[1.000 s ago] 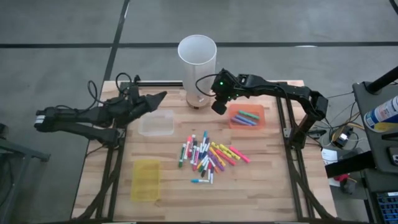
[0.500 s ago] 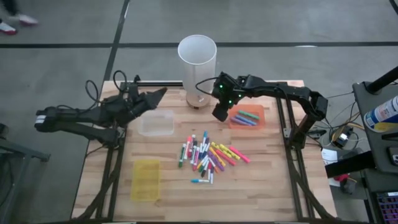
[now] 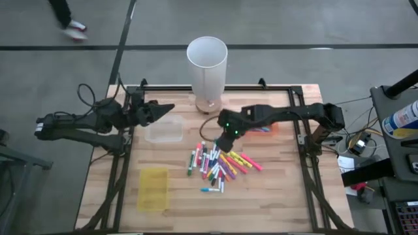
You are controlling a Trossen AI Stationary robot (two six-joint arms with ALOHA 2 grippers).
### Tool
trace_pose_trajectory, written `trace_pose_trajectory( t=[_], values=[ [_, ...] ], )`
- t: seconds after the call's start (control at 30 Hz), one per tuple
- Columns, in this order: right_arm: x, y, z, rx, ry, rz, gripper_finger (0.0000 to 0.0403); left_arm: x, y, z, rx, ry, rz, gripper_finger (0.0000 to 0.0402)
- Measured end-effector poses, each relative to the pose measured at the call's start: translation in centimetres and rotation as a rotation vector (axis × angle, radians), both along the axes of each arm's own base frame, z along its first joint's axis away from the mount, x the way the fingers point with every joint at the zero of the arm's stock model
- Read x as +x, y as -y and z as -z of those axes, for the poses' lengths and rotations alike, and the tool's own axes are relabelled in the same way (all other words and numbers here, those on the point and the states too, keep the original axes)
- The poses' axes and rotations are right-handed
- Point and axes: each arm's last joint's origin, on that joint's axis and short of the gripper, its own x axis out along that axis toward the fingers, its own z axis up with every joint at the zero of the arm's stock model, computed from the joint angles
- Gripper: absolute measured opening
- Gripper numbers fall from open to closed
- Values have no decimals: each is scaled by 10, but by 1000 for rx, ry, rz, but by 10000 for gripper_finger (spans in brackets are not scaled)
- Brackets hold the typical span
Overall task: Pick & Place Markers
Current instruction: Put the right light yellow highlighter pen into the orange bin
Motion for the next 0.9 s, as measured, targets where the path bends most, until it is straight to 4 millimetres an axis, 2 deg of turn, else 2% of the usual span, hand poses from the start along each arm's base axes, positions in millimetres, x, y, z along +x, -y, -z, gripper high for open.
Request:
trace_pose_trajectory(
  t=[0.2, 0.43, 0.57, 0.9],
  values=[
    [-7, -18, 6, 57, -80, 129, 111, -6, 4, -5, -56, 58, 161, 0],
    [-9, -24, 15, 77, -107, 162, 173, -7, 8, -5, -78, 59, 290, 0],
    [-13, -30, 25, 35, -132, 129, 173, -7, 8, -5, -78, 59, 291, 0],
    [-34, -48, 67, 15, -276, 78, 142, -7, 8, -5, -75, 59, 299, 0]
  ],
)
